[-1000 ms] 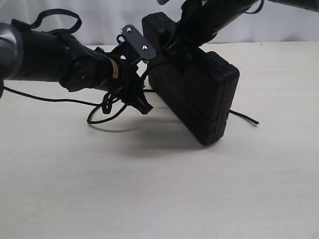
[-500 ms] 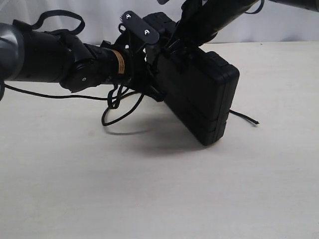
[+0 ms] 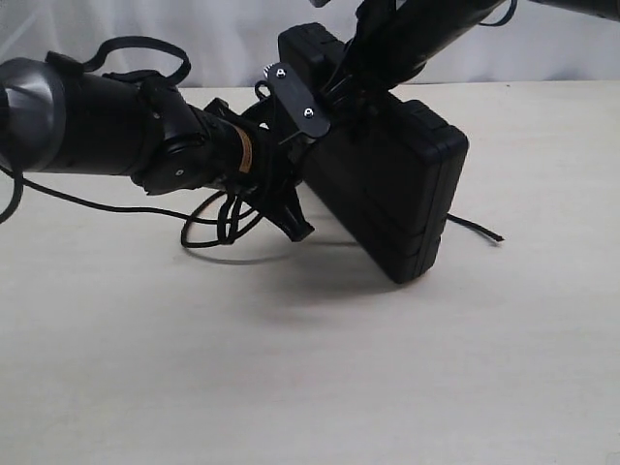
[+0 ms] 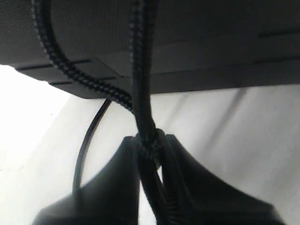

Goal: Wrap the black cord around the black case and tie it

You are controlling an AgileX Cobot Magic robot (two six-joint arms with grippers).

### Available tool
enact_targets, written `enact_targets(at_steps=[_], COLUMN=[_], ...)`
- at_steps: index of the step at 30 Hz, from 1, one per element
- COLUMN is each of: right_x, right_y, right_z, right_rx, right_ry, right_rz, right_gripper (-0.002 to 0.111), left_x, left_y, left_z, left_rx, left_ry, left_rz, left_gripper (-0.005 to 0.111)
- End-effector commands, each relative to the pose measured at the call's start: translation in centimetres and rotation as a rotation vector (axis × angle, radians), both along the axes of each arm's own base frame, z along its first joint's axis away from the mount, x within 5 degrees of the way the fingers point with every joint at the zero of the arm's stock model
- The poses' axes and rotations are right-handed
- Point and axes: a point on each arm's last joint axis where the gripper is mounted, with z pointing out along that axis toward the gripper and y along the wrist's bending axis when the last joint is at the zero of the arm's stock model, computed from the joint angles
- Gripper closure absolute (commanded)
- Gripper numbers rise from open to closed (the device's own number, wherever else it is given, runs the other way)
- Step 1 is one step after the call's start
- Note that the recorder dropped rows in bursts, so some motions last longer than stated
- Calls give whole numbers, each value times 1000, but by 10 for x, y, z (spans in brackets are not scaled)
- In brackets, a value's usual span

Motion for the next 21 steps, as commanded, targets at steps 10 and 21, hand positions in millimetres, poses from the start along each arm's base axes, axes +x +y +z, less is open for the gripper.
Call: enact_targets(at_steps=[10,21], right_x=[-25,-25], right_y=[-6,-6], right_z=[-65,-65], right_rx=[-166,-166], right_ry=[454,452], right_rz=[-52,-50], right_gripper=[104,104], left_x=[28,16], left_y=[36,14], left_z=[6,8], left_rx=[-160,-181], left_ry=[41,27], left_rz=[249,175], left_gripper=[107,107])
